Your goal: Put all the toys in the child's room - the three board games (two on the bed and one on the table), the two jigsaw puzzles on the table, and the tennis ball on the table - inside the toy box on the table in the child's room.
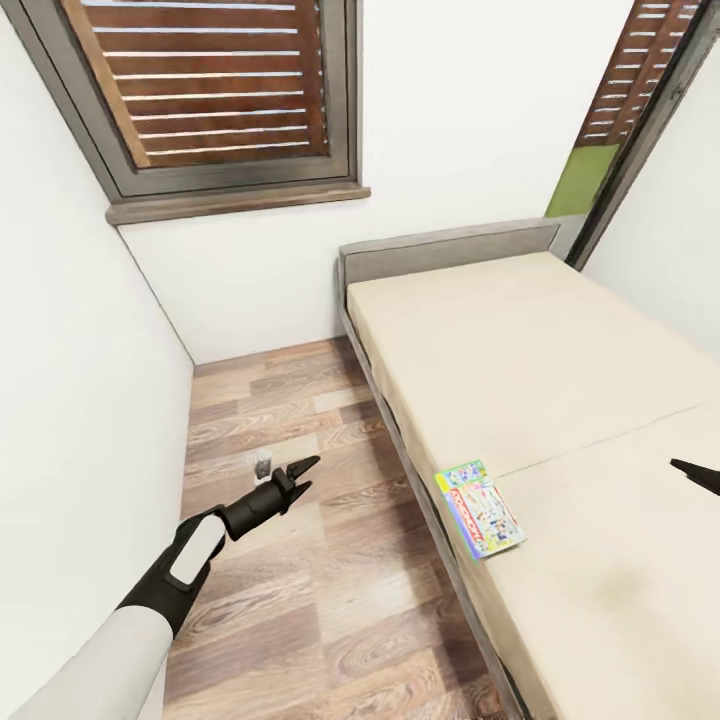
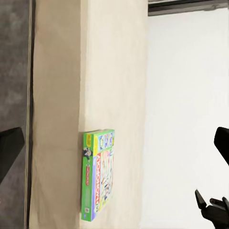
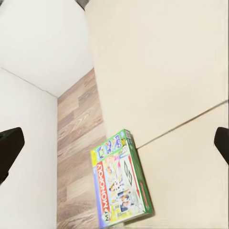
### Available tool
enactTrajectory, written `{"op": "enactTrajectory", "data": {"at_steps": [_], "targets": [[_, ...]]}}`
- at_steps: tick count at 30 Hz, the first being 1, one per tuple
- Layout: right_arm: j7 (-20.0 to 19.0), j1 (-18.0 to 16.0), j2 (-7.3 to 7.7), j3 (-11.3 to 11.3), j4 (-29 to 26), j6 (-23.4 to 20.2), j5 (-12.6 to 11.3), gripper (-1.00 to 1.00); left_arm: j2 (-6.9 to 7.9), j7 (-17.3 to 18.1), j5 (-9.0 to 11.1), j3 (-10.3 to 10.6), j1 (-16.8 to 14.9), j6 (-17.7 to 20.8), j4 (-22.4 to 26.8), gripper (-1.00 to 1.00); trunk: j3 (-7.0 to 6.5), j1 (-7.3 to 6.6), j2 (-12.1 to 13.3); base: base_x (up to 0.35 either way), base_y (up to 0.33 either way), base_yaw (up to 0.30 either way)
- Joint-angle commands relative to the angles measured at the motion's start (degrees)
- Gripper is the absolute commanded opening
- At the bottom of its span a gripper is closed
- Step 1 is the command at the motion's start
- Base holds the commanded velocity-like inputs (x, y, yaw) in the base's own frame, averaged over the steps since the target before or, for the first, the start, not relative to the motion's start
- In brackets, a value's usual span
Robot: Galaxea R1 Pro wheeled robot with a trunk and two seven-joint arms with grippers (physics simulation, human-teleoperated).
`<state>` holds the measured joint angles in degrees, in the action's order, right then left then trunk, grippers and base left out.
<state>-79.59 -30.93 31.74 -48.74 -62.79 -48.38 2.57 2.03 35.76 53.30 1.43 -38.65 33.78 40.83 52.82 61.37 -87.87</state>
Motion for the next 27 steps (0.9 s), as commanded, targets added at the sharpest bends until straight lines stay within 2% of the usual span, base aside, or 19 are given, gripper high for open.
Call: {"op": "enactTrajectory", "data": {"at_steps": [1,4,12,22,27], "targets": [[-0.4,-0.1,-0.02,-0.1,0.0,-0.6,0.3,1.00,0.06,-0.1,0.6,0.1,0.0,0.4,0.0,1.00,0.04,0.00,0.0,0.000,0.000,-0.270],[-0.4,-0.1,-0.02,-0.1,0.0,-0.6,0.3,1.00,0.06,0.1,0.5,0.2,-0.8,-0.4,-2.5,1.00,0.04,0.00,0.0,0.000,0.000,-0.275],[-0.4,-0.1,-0.01,0.0,0.0,-0.6,0.2,1.00,0.06,0.3,0.4,0.3,-1.5,-1.0,-4.4,1.00,0.04,0.00,0.0,0.000,0.000,-0.282],[-0.4,-0.1,-0.01,0.0,0.0,-0.6,0.3,1.00,0.02,0.4,0.5,0.3,-1.6,-1.4,-4.7,1.00,0.04,0.00,0.0,0.000,0.000,-0.268],[-0.4,-0.1,-0.01,-0.1,0.0,-0.6,0.3,1.00,0.07,0.5,0.6,0.4,-1.6,-1.4,-3.5,1.00,0.04,0.00,0.0,0.000,0.000,-0.127]]}}
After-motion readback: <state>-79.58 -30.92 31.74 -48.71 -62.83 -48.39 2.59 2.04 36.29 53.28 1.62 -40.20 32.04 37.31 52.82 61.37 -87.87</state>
